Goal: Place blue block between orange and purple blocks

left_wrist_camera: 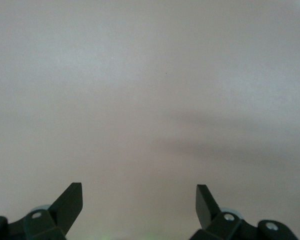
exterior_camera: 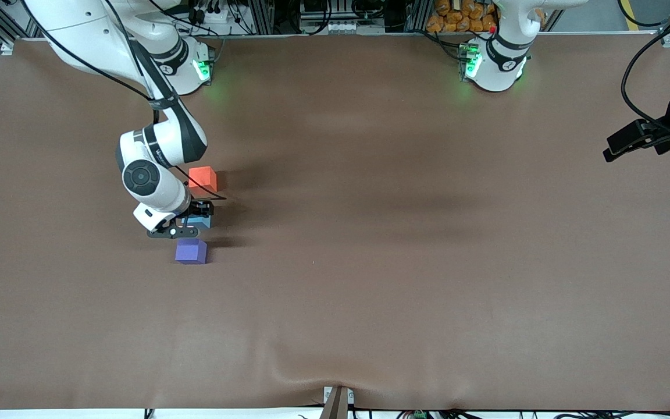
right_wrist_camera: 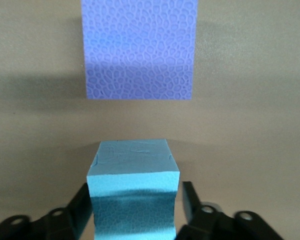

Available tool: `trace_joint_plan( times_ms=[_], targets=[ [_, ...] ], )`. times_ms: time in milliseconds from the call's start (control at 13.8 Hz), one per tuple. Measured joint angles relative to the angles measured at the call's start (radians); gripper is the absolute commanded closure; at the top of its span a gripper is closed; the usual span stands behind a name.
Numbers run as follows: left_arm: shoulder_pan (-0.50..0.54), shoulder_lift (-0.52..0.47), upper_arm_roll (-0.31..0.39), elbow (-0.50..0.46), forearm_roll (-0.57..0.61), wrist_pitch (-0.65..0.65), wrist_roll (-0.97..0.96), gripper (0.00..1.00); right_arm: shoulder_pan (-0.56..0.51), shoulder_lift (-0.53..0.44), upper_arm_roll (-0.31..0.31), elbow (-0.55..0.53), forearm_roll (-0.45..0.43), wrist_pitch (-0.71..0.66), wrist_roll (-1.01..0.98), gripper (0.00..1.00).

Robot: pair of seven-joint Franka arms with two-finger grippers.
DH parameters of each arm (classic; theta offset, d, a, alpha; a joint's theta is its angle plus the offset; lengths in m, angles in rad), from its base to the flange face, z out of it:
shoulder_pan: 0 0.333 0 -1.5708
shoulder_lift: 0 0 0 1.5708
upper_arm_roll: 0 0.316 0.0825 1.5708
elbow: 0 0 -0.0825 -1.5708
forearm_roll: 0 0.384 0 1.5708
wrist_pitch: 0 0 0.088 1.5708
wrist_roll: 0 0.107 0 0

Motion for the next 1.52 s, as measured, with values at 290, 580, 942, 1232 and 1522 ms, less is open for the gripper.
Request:
trace_joint_plan(
  times_ms=[290,580,942,1232,1522],
  targets=[
    [0.0,0.0,0.0,0.0,0.0,0.0,0.008,0.0,-0.001,-0.049,0.0,0.059,-0.005,-0.104,0.001,0.0],
    [0.0,0.0,0.0,0.0,0.0,0.0,0.011,0.0,-0.016,-0.139,-0.003,0.195,-0.005,-0.322,-0.001,0.0],
    [0.0,0.0,-0.002,0.001,0.0,0.0,0.011,0.0,-0.153,-0.214,-0.003,0.324,0.061,-0.483,-0.196,0.0],
    [0.0,0.0,-0.002,0.002,0.0,0.0,0.011,0.0,-0.232,-0.318,-0.009,0.332,0.093,-0.546,-0.348,0.0],
    [0.0,0.0,-0.001,0.002,0.0,0.0,0.011,0.0,-0.23,-0.441,0.001,0.333,0.094,-0.64,-0.354,0.0]
  ],
)
